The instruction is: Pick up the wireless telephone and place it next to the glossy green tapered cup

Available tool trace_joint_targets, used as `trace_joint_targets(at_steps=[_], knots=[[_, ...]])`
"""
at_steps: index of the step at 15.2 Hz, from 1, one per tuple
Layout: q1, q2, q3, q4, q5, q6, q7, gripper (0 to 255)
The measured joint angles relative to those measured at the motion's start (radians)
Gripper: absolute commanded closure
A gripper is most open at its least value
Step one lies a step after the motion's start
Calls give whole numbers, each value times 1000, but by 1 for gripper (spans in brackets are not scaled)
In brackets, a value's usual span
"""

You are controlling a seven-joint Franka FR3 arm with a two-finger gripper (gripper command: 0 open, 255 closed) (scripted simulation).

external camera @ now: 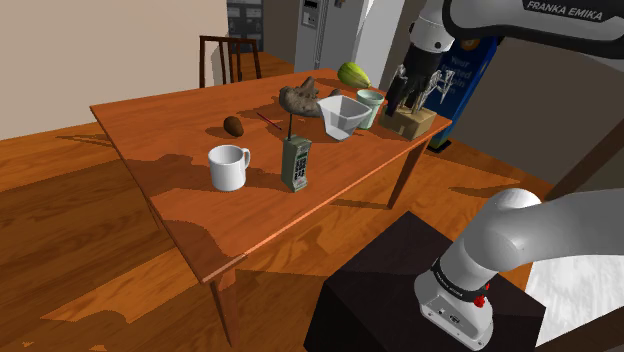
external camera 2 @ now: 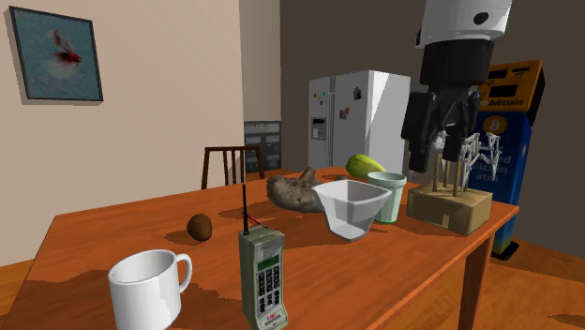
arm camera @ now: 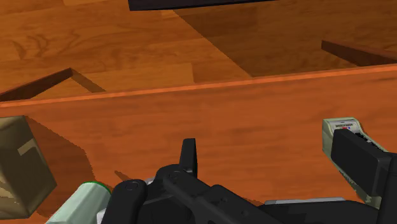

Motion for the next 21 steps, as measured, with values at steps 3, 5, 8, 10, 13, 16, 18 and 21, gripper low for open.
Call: trace_joint_targets(at_steps=[3,5,8,10,13,16,18,21], knots=[[6,27,20,6,14,10,28,0],[12,77,45,22,30,29,64,0],[27,161,94,55,60,56,134,0],[36,209,125,61,78,81,180,0],[46,312,167,110,96,113,245,0],[55,412,203,165,106,137,306,0],[64,476,228,205,112,147,350,0],[75,586,259,281,110,160,412,0]])
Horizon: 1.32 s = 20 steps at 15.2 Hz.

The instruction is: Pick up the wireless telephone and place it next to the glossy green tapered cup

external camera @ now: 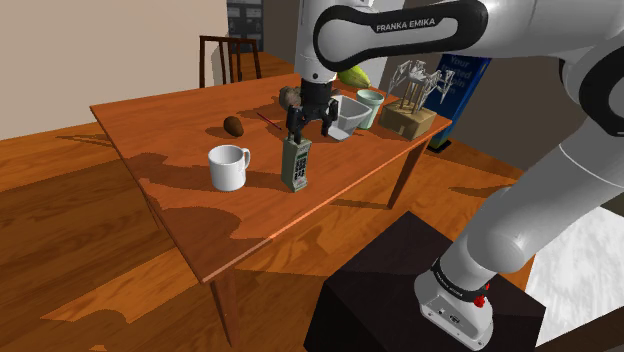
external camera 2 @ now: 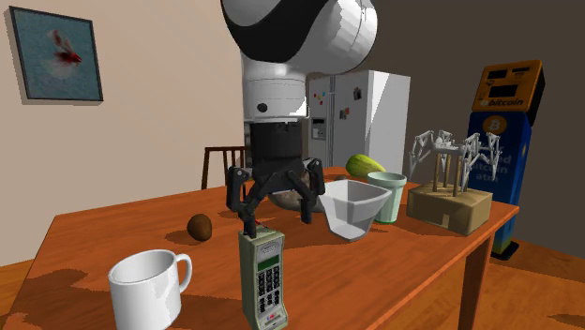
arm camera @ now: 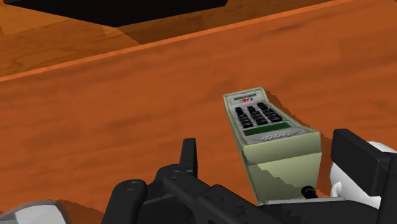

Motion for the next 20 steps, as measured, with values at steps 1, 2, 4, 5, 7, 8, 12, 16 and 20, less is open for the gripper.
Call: trace_joint_targets(at_steps=[1,2,4,5,7,8,12,16,20], knots=[[4,31,8,21,-2,4,16,0],[6,44,11,23,-2,13,24,0],[7,54,13,12,-2,32,29,0],[9,54,16,-1,-1,45,34,0],[10,64,17,-18,-3,71,35,0],[10,68,18,-29,-4,87,37,0],[11,67,18,-49,-3,105,36,0],[11,67,19,-50,-3,107,36,255],[11,68,19,-50,-3,106,36,255]])
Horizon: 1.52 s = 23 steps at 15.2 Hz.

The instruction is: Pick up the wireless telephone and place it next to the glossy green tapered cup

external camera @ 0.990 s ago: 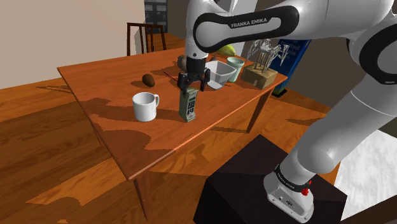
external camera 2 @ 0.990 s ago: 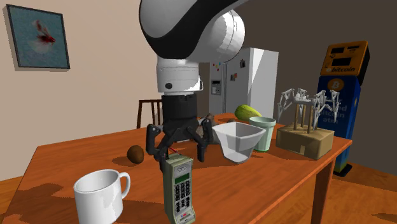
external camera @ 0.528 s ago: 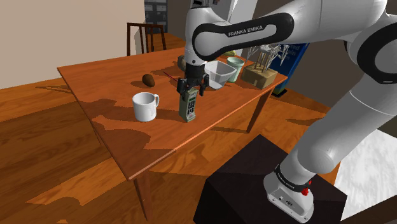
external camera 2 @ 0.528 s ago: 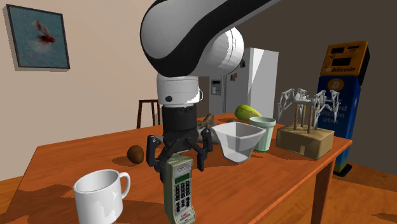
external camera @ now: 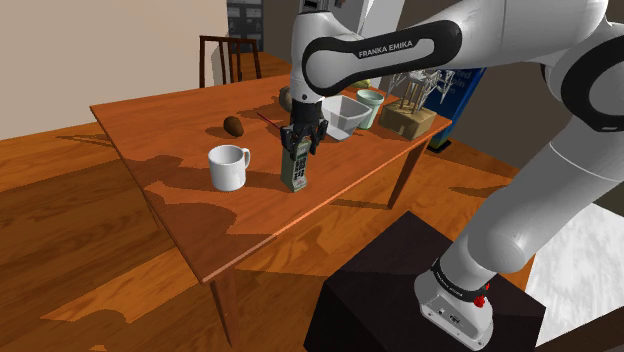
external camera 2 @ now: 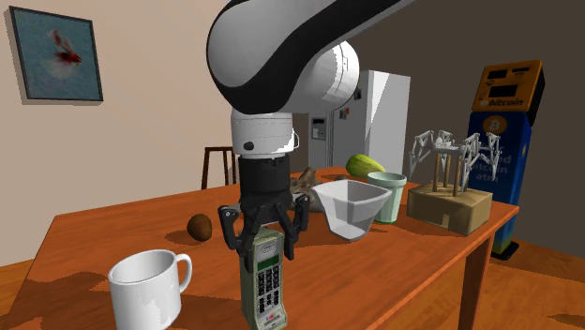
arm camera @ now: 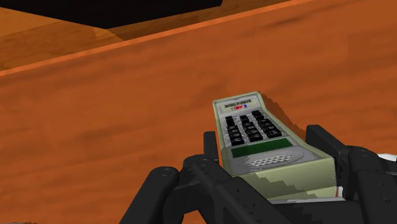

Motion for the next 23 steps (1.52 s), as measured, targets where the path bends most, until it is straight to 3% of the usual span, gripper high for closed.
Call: trace_joint_targets(at_steps=[7,23], knots=[[0,-1,0,5,0,-6,0,255],[-3,-28,-6,187,4,-214,-1,255]])
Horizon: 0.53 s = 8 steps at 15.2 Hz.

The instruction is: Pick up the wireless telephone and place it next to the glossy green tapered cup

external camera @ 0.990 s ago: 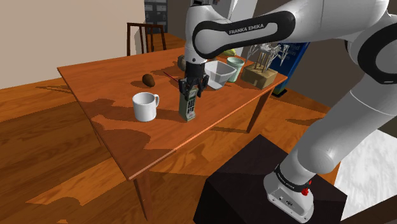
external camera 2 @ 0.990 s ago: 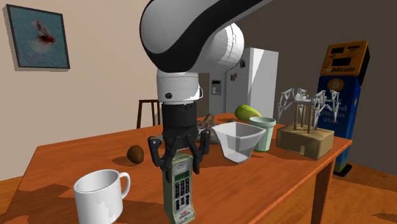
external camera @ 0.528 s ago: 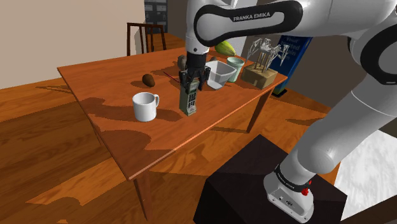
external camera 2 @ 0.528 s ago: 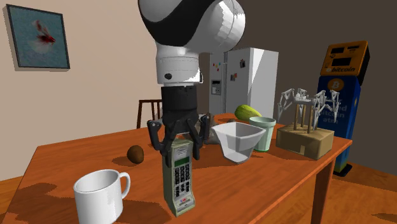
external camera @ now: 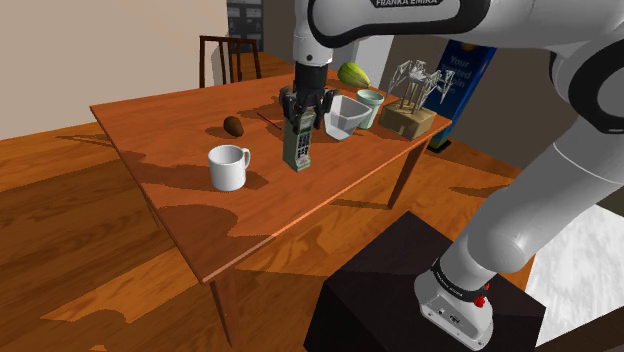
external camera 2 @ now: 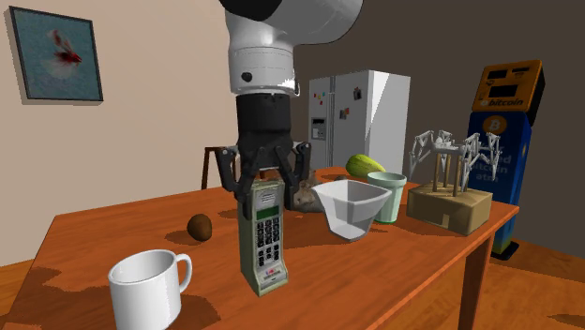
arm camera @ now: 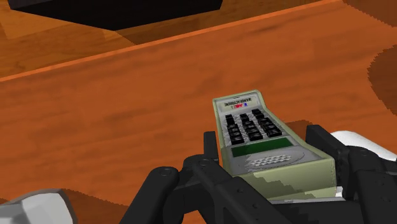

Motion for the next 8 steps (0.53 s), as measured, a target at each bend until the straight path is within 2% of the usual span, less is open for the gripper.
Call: trace_joint_targets(at_steps=[8], knots=[[-1,12,0,118,-4,-106,5,255]])
